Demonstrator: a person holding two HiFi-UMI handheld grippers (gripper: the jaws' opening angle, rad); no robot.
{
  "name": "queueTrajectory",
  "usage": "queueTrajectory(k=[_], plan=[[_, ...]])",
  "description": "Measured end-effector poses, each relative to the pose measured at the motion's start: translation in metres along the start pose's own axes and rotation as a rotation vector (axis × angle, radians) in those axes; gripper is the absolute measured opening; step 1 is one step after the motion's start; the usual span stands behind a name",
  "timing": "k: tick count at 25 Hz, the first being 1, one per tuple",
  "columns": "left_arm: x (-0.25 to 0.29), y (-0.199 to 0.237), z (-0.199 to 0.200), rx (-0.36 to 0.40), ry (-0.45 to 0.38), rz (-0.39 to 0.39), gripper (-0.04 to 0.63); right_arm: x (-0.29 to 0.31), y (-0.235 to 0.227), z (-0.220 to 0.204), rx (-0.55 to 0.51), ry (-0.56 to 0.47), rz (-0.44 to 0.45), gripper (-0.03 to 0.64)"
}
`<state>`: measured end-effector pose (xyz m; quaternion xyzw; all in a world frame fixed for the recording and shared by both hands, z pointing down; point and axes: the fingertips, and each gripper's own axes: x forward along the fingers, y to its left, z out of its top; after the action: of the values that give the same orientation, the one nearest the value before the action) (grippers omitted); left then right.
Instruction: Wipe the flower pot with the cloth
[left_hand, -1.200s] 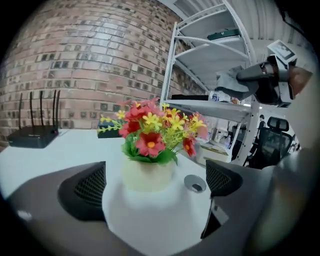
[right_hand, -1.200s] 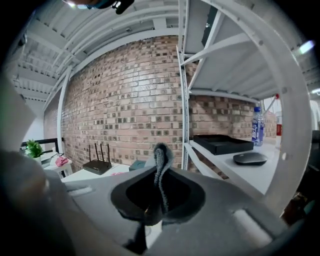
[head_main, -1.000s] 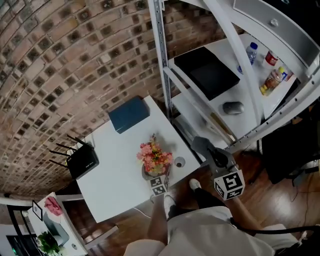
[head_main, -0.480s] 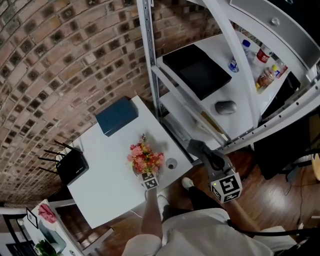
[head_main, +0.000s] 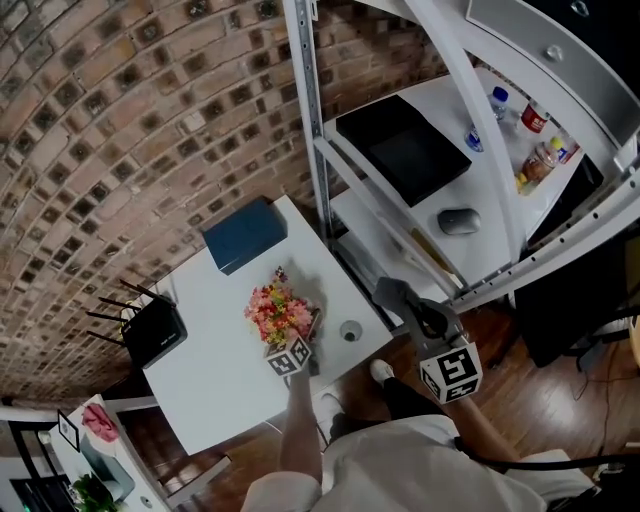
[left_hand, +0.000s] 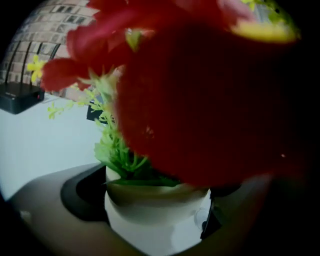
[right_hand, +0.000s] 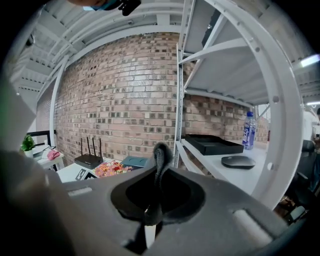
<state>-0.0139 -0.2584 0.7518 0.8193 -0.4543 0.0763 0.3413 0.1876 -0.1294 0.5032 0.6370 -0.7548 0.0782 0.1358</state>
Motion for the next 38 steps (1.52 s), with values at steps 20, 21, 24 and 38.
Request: queueTrajectory(k=[20,21,24,38], plan=[[-0.192,-0.146,0.164,-0.083,-0.239,-0.760,0.630,0.023,0.191,0.116,-0.171,-0.173,1.001,-0.002],[-0.202,-0.151,0.166,-0.070,-0.247,-0.799,0.630,0.023,0.200,0.116,-0.188,-0.169,1.027,-0.002],[-0.228,-0.155,0.167,-0.044,-0.250,-0.901,0.630,0.024,0.215,0.123,-0.186,-0.173,1.083,-0.002],[-0.250,-0.141,0.155,-0.073,-0.276,-0.981,0.630,0.050,0.244,0.100,0.041,-0.047,1.265,-0.002]])
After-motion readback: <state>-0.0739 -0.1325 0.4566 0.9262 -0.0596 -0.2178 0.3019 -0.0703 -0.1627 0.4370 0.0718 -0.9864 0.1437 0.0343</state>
